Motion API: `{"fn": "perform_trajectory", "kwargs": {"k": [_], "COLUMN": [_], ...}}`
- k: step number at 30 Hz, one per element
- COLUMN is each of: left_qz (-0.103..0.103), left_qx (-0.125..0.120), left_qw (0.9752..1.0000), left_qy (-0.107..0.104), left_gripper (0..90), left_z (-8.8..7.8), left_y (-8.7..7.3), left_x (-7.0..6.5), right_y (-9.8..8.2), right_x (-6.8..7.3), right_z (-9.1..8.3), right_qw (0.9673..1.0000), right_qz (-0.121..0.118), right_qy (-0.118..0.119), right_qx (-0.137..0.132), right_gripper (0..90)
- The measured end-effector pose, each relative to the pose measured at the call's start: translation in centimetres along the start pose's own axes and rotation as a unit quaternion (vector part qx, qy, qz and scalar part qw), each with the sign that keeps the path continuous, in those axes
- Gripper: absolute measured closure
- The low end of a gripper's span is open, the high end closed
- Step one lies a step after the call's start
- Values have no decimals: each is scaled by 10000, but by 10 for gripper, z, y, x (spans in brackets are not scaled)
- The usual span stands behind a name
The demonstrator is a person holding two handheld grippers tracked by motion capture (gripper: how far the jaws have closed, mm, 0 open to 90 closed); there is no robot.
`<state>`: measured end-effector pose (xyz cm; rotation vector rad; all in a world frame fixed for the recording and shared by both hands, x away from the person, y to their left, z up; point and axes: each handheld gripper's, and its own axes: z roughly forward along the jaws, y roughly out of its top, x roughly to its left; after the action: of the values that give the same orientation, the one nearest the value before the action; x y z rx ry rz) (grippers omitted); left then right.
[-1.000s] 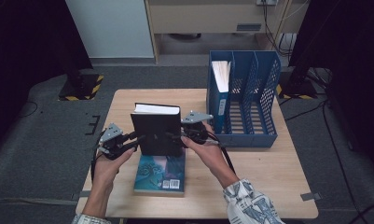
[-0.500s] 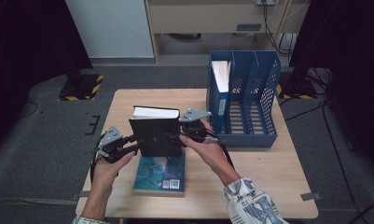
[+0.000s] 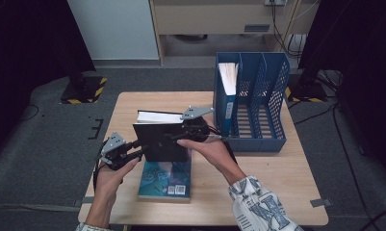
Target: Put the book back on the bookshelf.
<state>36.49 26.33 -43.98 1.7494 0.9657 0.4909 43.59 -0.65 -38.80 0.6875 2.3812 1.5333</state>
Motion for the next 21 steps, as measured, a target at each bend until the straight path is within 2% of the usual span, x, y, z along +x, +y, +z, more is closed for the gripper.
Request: {"fn": "perform_trajectory", "kwargs": {"k": [2, 5, 9, 12, 16, 21], "left_qz": [-84, -10, -19, -43, -47, -71], "left_qx": [-62, -46, -35, -42, -44, -64], "left_qw": [9999, 9998, 9990, 9991, 9986, 9986], "left_qy": [31, 207, 437, 431, 525, 516], "left_gripper": [584, 575, 512, 508, 486, 458], "left_z": [0, 0, 1, 1, 0, 1], "left_y": [-2, -3, -3, -3, -3, -3], "left_x": [-1, -6, -6, -5, -3, 2], "right_y": [0, -1, -1, -2, -4, -5], "right_x": [1, 2, 5, 8, 14, 22], "right_z": [-1, -2, -5, -7, -10, -12], "right_qw": [10000, 9999, 9999, 9999, 9999, 9999], "right_qz": [-84, -93, -104, -130, -120, -112], "right_qy": [7, 16, 52, 43, 22, -27], "right_qx": [32, 48, 36, 14, -12, -8], "right_gripper": [255, 271, 318, 341, 380, 391]}}
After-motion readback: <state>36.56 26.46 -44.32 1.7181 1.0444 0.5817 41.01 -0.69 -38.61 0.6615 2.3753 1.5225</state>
